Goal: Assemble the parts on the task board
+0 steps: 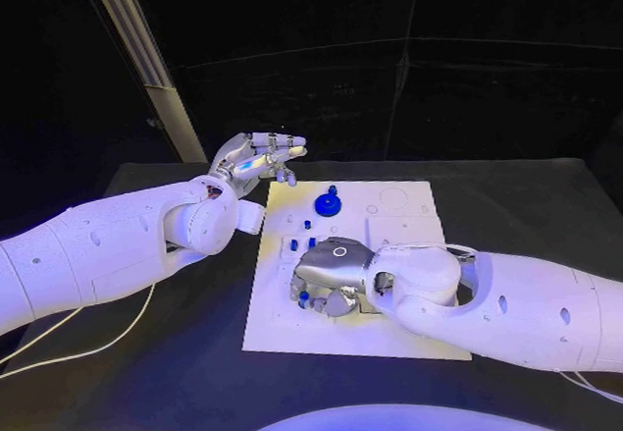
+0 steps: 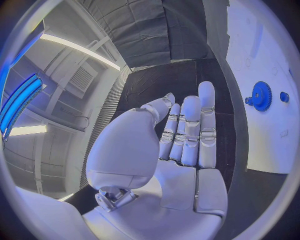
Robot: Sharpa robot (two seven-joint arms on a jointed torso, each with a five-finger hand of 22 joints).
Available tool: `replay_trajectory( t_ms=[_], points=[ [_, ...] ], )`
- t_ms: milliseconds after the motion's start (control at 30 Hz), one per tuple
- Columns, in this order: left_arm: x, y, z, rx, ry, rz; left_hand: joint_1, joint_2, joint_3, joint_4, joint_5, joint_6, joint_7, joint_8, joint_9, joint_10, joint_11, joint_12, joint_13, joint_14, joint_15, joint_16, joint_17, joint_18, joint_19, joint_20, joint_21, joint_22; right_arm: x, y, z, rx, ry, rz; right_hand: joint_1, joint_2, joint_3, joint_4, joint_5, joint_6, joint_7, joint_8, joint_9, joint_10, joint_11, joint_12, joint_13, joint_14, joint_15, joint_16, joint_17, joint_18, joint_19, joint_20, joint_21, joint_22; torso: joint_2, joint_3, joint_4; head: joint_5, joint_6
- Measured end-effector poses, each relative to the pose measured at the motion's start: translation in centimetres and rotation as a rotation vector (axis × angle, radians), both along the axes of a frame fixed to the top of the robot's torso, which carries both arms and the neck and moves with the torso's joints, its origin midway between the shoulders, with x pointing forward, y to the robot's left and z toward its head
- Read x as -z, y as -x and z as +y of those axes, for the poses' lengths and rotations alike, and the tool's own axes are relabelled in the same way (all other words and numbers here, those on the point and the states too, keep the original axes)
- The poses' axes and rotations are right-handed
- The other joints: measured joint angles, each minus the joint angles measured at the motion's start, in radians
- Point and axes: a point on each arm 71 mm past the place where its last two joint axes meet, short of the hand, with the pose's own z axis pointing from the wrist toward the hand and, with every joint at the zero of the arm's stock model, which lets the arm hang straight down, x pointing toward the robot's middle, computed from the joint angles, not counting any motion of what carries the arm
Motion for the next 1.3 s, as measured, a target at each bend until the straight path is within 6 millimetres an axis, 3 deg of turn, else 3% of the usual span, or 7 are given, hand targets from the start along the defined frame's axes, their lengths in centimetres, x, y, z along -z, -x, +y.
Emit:
replay_trajectory(
  t_ms=[267,467,633,867,1100,1233,1300],
  points=[
    [0.0,0.0,0.0,0.0,0.0,0.001,0.0,0.0,0.0,0.0,0.0,0.0,0.0,0.0,0.0,0.0,0.0,0.0,0.0,0.0,0.0,0.0,0.0,0.0,0.0,0.0,0.0,0.0,0.1,0.1,0.1,-0.004,0.003,-0.003,-0.034,-0.023,-0.025,0.016,0.02,-0.015,0.01,-0.013,-0.004,0.009,-0.019,-0.015,-0.004,0.0,0.0,0.0,-0.011,0.0,-0.004,0.004,-0.001,-0.012,0.0,-0.0001,-0.0003,-0.001,-0.001],
    [0.0,0.0,0.0,0.001,0.0,0.001,0.0,0.0,0.0,0.0,0.0,0.0,0.0,0.005,0.0,0.0,0.0,0.004,-0.001,0.0,0.0,0.0,-0.001,0.0,0.0,0.0,0.0,-0.001,0.6,0.1,-0.2,0.006,-0.001,0.003,-0.098,-0.067,-0.121,0.05,0.037,-0.169,0.035,-0.018,-0.009,-0.156,0.017,-0.033,-0.006,-0.01,0.024,-0.048,-0.077,0.0,-0.057,0.025,-0.068,-0.111,0.0,0.0001,-0.0005,-0.002,0.0],
    [0.0,0.0,0.0,0.001,0.0,0.002,0.0,0.0,-0.003,-0.003,0.0,-0.004,-0.004,0.005,0.0,-0.007,0.0,0.004,-0.001,0.0,0.0,0.0,-0.003,0.0,0.0,0.0,0.0,-0.001,0.3,-0.2,-1.0,0.037,-0.042,-0.012,-0.098,-0.066,-0.228,0.072,0.045,-0.229,0.047,-0.017,-0.007,-0.248,0.029,-0.017,-0.004,-0.021,0.036,-0.086,-0.128,0.0,-0.081,0.034,-0.124,-0.19,0.0,0.0009,-0.0006,-0.004,0.003],
    [0.0,0.0,0.1,-0.001,-0.002,0.004,0.0,0.0,-0.003,-0.003,0.0,-0.004,-0.004,0.005,0.0,-0.007,0.0,0.004,-0.001,0.0,0.0,0.0,-0.003,0.0,0.0,0.0,-0.004,-0.001,-0.5,-0.1,-3.5,0.09,-0.122,-0.014,-0.078,-0.047,-0.302,0.095,0.052,-0.245,0.048,-0.017,-0.007,-0.254,0.032,0.022,-0.001,-0.021,0.036,-0.093,-0.141,0.0,-0.084,0.034,-0.136,-0.208,-0.001,0.0011,-0.0017,-0.007,0.006],
    [0.1,-0.1,0.3,-0.004,-0.003,0.005,0.0,0.0,-0.003,-0.003,0.0,-0.004,-0.004,0.005,0.0,-0.007,0.0,0.004,-0.001,0.0,0.0,0.0,-0.002,0.0,0.0,0.0,-0.004,-0.001,-2.7,-0.4,-8.1,0.193,-0.221,0.023,-0.061,-0.025,-0.334,0.113,0.064,-0.176,0.045,0.004,0.004,-0.156,0.018,0.094,0.011,-0.012,0.026,-0.064,-0.103,0.0,-0.059,0.03,-0.112,-0.165,-0.003,0.0002,-0.0028,-0.018,0.011],
    [0.1,-0.1,0.4,-0.003,-0.003,0.006,0.0,0.0,-0.003,-0.003,0.0,-0.004,-0.004,0.005,0.0,-0.007,0.0,0.004,-0.001,0.0,0.0,0.0,-0.002,0.0,0.0,0.0,-0.004,-0.002,-3.8,-1.1,-11.8,0.296,-0.249,0.067,-0.083,-0.004,-0.36,0.14,0.066,-0.118,0.008,0.035,0.013,0.016,-0.025,0.194,0.052,-0.002,0.0,0.014,0.003,0.0,0.008,0.009,-0.02,-0.022,-0.005,-0.0009,-0.0038,-0.036,0.011],
    [0.1,0.0,0.4,-0.004,-0.004,0.006,0.0,0.0,-0.003,-0.003,0.0,-0.004,-0.004,0.005,0.0,-0.007,0.0,0.004,-0.001,0.0,0.0,0.0,-0.003,0.0,0.0,0.0,-0.004,-0.002,-3.9,-1.4,-13.6,0.36,-0.251,0.096,-0.115,-0.012,-0.382,0.168,0.091,-0.1,-0.01,0.046,0.015,0.088,-0.046,0.246,0.084,-0.002,-0.018,0.049,0.048,-0.009,0.035,-0.009,0.02,0.041,-0.007,-0.0021,-0.005,-0.047,0.013]
  ],
)
